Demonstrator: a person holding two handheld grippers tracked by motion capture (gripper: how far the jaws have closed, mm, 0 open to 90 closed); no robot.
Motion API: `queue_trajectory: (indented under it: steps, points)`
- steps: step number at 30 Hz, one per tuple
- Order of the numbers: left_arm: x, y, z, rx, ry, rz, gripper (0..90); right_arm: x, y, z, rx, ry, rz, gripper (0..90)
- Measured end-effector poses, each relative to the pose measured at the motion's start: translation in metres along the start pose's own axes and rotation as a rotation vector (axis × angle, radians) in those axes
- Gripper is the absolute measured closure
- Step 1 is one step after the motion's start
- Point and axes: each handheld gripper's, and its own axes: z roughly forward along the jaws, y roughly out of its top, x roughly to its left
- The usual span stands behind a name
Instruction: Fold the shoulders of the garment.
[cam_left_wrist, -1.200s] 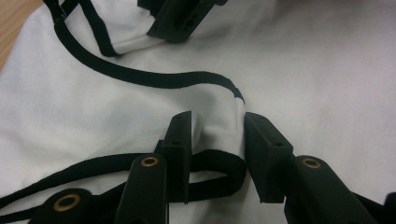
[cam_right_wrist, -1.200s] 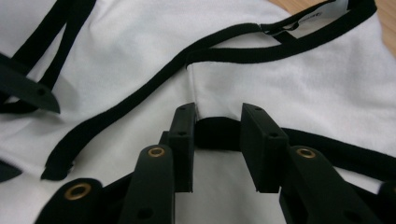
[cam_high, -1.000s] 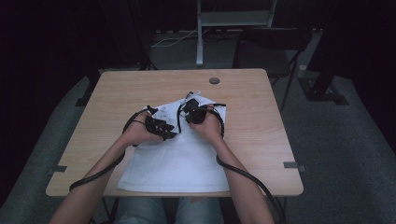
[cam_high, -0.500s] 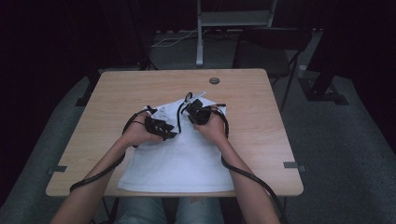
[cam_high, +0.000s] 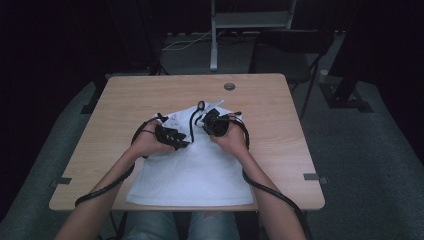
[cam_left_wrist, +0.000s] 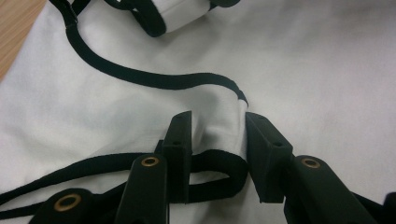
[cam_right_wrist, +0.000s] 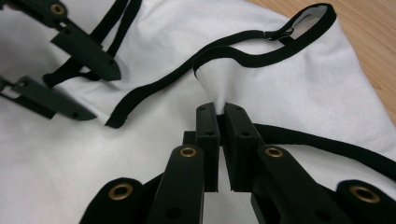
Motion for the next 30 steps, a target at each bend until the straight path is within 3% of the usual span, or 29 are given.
queue_trajectory:
  steps: [30]
  points:
    - [0.002, 0.000, 0.001, -0.001, 0.019, -0.017, 63.6, 0.018, -0.014, -0.015, 0.006, 0.072, -0.067, 85.3]
